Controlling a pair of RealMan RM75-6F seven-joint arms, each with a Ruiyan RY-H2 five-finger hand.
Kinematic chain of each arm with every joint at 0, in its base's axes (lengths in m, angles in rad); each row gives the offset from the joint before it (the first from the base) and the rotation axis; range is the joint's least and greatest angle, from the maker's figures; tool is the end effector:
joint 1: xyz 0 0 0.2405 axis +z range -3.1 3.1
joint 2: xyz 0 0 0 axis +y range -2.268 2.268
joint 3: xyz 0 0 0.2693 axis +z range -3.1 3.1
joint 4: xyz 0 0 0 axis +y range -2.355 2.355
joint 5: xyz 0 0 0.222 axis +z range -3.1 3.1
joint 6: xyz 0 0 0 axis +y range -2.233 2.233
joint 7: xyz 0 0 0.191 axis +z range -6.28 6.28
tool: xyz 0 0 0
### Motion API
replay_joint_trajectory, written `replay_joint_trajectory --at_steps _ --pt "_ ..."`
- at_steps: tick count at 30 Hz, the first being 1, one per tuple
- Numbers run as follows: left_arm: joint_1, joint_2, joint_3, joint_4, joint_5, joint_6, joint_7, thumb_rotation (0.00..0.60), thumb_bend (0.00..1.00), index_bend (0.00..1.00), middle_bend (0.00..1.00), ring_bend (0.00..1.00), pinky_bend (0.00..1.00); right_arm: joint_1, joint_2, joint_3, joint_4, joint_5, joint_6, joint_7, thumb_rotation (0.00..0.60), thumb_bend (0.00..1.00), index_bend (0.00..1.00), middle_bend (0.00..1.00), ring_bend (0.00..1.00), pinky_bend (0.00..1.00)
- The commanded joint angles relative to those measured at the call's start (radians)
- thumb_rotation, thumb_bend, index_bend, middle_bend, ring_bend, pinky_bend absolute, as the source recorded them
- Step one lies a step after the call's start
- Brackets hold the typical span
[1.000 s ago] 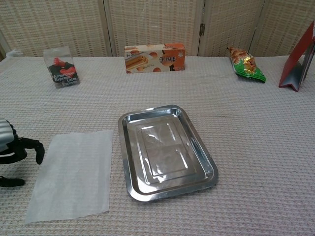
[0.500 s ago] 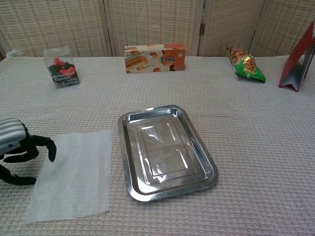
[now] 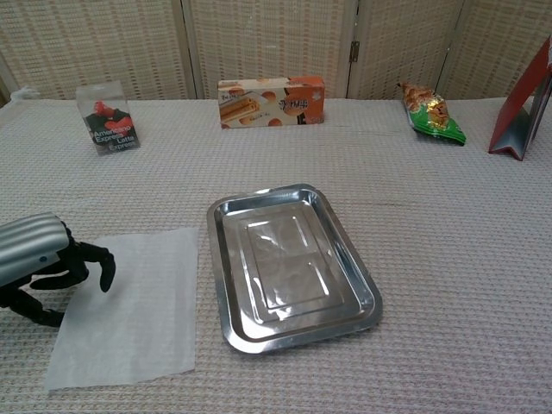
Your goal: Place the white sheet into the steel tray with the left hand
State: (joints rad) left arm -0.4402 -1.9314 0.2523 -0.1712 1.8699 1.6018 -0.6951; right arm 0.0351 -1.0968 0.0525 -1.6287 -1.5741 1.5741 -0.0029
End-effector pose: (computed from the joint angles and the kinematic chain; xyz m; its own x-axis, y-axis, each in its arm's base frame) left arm -0.2916 0.3072 -0.0525 0.4825 0.1548 0.8621 0.6415 -0.7326 -0.2276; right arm -0.3165 -0.2136 0.1699 0.4039 0.0699 0.9121 -0.9126 -0.0382 0.4071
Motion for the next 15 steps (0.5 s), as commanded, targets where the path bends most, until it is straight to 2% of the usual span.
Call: replay_joint_trajectory --at_steps 1,6,15 --pt "0.000 -0.004 0.000 0.002 -0.004 0.002 -0.002 0.600 0.32 0.65 1.00 1.00 1.00 -0.001 0.001 -0.001 0.000 -0.001 0.000 0.001 0.600 0.36 0.00 0.00 0.00 0.00" --pt "0.004 -0.011 0.001 0.004 -0.011 0.009 -0.007 0.600 0.41 0.66 1.00 1.00 1.00 -0.002 0.003 0.001 -0.001 -0.002 0.004 0.006 0.600 0.35 0.00 0.00 0.00 0.00" --pt "0.014 -0.017 -0.001 0.005 -0.024 0.029 -0.017 0.600 0.51 0.65 1.00 1.00 1.00 -0.002 0.002 -0.001 -0.004 -0.005 0.000 0.000 0.600 0.36 0.00 0.00 0.00 0.00"
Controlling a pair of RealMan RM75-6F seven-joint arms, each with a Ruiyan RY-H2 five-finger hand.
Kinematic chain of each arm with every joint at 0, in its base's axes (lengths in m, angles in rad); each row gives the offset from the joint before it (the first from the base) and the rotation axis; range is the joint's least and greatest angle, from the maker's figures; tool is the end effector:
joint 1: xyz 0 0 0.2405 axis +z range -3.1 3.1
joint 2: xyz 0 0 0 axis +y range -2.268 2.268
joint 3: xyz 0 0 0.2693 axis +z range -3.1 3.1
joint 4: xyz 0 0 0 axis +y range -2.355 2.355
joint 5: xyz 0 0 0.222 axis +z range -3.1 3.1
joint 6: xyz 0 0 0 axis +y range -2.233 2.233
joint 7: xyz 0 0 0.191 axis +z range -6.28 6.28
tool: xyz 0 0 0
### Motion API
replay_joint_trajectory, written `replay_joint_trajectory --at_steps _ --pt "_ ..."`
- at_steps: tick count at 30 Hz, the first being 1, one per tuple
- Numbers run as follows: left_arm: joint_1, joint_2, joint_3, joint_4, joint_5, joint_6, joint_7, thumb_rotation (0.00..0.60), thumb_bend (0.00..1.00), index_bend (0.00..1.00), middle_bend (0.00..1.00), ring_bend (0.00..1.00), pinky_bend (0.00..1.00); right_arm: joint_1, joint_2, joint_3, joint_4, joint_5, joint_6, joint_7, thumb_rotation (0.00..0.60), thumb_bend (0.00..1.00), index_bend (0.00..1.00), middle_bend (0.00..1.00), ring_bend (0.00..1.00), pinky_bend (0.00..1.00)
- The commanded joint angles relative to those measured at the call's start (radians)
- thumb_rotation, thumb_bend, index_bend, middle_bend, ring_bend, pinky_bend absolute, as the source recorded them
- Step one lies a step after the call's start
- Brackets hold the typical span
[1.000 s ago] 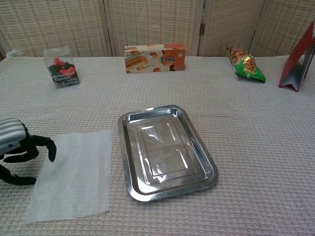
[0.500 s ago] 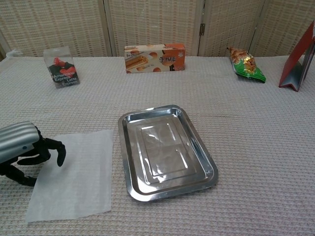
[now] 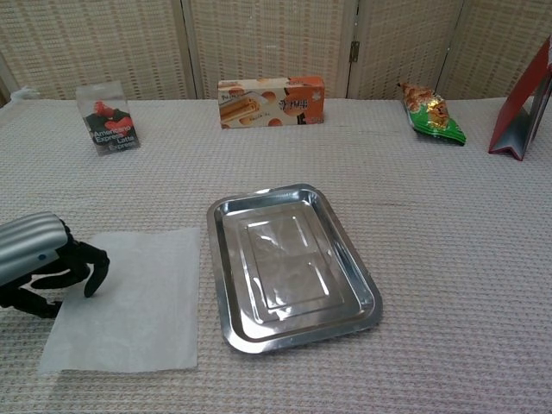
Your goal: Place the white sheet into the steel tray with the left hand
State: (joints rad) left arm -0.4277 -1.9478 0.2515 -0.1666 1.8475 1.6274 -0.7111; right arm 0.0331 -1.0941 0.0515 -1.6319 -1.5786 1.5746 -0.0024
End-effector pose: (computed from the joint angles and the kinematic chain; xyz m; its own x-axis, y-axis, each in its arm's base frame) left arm -0.2886 0.3032 -0.0524 0.4406 0.1519 0.8848 0.6597 -0.7232 -0.2044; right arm -0.3157 -0.2127 0.1700 0.4032 0.0686 0.9126 -0.9128 -0.0410 0.4063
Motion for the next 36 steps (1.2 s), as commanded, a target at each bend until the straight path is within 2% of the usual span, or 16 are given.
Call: replay_joint_trajectory --at_steps 1,10,19,28,36 --pt "0.002 -0.001 0.000 0.001 -0.002 0.007 -0.002 0.600 0.51 0.65 1.00 1.00 1.00 0.000 -0.001 0.000 -0.001 0.000 -0.001 -0.002 0.600 0.36 0.00 0.00 0.00 0.00" --pt "0.000 0.003 -0.012 0.004 -0.018 0.064 0.005 0.600 0.54 0.64 1.00 1.00 1.00 0.001 0.000 -0.001 -0.003 -0.001 -0.005 0.000 0.600 0.36 0.00 0.00 0.00 0.00" --pt "-0.025 0.025 -0.086 -0.012 -0.087 0.138 0.002 0.600 0.54 0.64 1.00 1.00 1.00 -0.004 0.011 -0.009 -0.010 -0.019 0.004 0.020 0.600 0.36 0.00 0.00 0.00 0.00" --pt "-0.063 0.051 -0.128 -0.063 -0.119 0.194 0.015 0.600 0.54 0.65 1.00 1.00 1.00 -0.013 0.024 -0.018 -0.023 -0.045 0.024 0.039 0.600 0.36 0.00 0.00 0.00 0.00" --pt "-0.097 0.029 -0.111 -0.107 -0.093 0.174 0.095 0.600 0.55 0.65 1.00 1.00 1.00 -0.020 0.055 -0.021 -0.037 -0.050 0.036 0.108 0.600 0.36 0.00 0.00 0.00 0.00"
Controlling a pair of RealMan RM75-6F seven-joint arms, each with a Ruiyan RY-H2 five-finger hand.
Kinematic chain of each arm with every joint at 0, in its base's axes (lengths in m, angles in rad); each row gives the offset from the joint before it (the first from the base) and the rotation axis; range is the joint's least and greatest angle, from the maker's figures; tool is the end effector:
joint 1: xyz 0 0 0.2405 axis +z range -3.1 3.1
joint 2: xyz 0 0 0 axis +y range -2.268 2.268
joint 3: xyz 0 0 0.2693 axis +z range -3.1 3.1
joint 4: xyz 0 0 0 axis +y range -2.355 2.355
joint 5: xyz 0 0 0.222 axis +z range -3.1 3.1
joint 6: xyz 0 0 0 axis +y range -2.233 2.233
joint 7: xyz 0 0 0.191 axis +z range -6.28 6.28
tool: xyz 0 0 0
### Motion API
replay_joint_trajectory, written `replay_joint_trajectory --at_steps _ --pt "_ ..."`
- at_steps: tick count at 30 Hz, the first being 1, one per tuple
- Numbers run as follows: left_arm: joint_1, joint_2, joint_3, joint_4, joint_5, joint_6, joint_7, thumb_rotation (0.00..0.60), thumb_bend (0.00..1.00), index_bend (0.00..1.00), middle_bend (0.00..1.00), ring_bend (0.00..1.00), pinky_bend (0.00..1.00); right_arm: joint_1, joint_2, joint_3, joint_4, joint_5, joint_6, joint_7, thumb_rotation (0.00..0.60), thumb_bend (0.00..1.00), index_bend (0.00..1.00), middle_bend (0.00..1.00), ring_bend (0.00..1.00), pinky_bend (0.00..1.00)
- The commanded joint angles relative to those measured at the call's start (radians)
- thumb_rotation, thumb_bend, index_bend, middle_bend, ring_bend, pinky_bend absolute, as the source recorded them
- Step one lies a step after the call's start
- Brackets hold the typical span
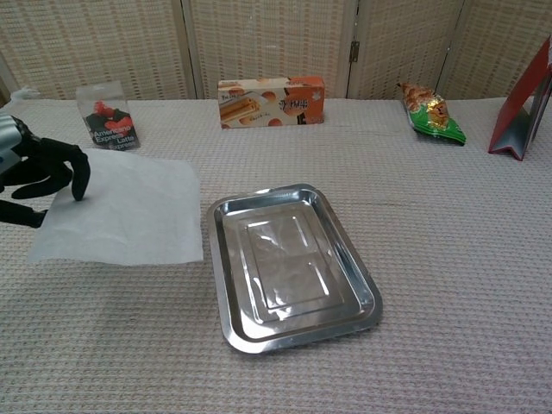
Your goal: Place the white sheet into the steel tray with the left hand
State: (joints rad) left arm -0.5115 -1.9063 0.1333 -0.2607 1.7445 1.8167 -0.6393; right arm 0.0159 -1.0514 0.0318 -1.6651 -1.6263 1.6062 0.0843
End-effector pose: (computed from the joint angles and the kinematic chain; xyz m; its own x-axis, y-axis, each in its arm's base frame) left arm -0.2424 0.3318 0.0045 0.2648 -0.1280 0.9558 0.6049 -0.7498 -0.2681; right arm -0.3067 -0.2022 0.1791 0.3306 0.0671 0.9414 -0.9388 -0.0788 0.3353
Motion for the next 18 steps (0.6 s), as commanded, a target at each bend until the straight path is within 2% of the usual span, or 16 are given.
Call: replay_joint_trajectory --at_steps 1,11,18 --pt "-0.019 -0.021 0.009 -0.017 0.013 -0.023 0.034 0.600 0.55 0.65 1.00 1.00 1.00 -0.003 0.016 -0.001 -0.005 -0.004 0.006 0.031 0.600 0.36 0.00 0.00 0.00 0.00" --pt "-0.098 -0.143 0.003 -0.046 0.024 -0.128 0.194 0.600 0.57 0.65 1.00 1.00 1.00 -0.019 0.077 0.003 -0.003 0.031 0.013 0.147 0.600 0.36 0.00 0.00 0.00 0.00" --pt "-0.135 -0.192 -0.003 -0.053 0.022 -0.200 0.284 0.600 0.57 0.65 1.00 1.00 1.00 -0.041 0.112 -0.004 -0.002 0.020 0.042 0.223 0.600 0.36 0.00 0.00 0.00 0.00"
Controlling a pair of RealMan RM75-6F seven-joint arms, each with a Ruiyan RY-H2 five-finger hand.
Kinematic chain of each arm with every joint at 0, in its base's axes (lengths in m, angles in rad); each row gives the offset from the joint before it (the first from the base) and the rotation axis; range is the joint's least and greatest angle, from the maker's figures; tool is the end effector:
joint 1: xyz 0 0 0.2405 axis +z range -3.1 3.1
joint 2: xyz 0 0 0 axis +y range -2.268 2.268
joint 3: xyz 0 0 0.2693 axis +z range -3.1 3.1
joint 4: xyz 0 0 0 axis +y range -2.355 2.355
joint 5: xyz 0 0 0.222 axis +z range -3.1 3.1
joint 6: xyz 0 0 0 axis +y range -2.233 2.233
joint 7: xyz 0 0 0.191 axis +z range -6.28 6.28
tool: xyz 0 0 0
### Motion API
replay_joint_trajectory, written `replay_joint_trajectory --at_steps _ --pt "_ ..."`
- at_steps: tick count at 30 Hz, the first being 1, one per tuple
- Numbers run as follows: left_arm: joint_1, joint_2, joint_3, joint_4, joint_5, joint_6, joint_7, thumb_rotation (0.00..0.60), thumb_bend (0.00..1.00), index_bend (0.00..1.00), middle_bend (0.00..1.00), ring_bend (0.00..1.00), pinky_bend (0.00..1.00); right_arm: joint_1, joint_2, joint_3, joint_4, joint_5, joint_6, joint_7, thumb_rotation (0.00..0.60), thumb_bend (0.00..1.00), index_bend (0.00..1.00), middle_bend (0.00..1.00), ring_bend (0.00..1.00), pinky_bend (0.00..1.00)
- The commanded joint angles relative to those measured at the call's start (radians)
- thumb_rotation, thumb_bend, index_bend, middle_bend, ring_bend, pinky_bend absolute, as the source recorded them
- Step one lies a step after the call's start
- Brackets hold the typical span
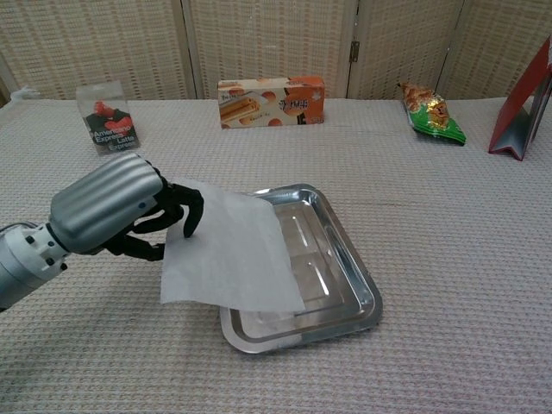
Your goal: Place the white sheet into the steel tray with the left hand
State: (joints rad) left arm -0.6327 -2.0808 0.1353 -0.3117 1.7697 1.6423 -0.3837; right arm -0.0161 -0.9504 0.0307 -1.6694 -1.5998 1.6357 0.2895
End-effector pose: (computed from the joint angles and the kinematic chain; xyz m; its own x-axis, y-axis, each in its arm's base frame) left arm -0.1707 0.3379 -0.0904 0.3430 -0.1325 0.9299 0.5428 -0.7800 -0.3114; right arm -0.3185 -0.1917 0.2174 0.2278 0.0785 0.9705 -0.9719 -0.0422 0.2316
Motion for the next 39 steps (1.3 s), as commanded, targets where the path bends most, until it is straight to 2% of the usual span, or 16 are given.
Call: replay_joint_trajectory --at_steps 1,11,17,25,39 --pt "-0.017 -0.024 -0.008 0.000 -0.007 -0.043 0.049 0.600 0.58 0.66 1.00 1.00 1.00 -0.010 0.013 -0.004 0.003 -0.008 0.014 0.025 0.600 0.36 0.00 0.00 0.00 0.00" --pt "-0.046 -0.052 -0.031 -0.045 -0.033 -0.143 0.190 0.600 0.61 0.67 1.00 1.00 1.00 -0.012 0.030 0.000 0.018 -0.004 0.013 0.082 0.600 0.36 0.00 0.00 0.00 0.00" --pt "-0.045 -0.051 -0.033 -0.084 -0.034 -0.153 0.244 0.600 0.65 0.68 1.00 1.00 1.00 -0.014 0.032 -0.002 0.017 -0.017 0.018 0.089 0.600 0.36 0.00 0.00 0.00 0.00" --pt "-0.052 -0.045 -0.029 -0.136 -0.021 -0.155 0.292 0.600 0.67 0.69 1.00 1.00 1.00 -0.017 0.035 -0.005 0.013 -0.033 0.030 0.099 0.600 0.36 0.00 0.00 0.00 0.00" --pt "-0.080 -0.051 -0.046 -0.195 -0.032 -0.232 0.346 0.600 0.69 0.69 1.00 1.00 1.00 -0.021 0.045 -0.010 0.019 -0.047 0.042 0.132 0.600 0.36 0.00 0.00 0.00 0.00"
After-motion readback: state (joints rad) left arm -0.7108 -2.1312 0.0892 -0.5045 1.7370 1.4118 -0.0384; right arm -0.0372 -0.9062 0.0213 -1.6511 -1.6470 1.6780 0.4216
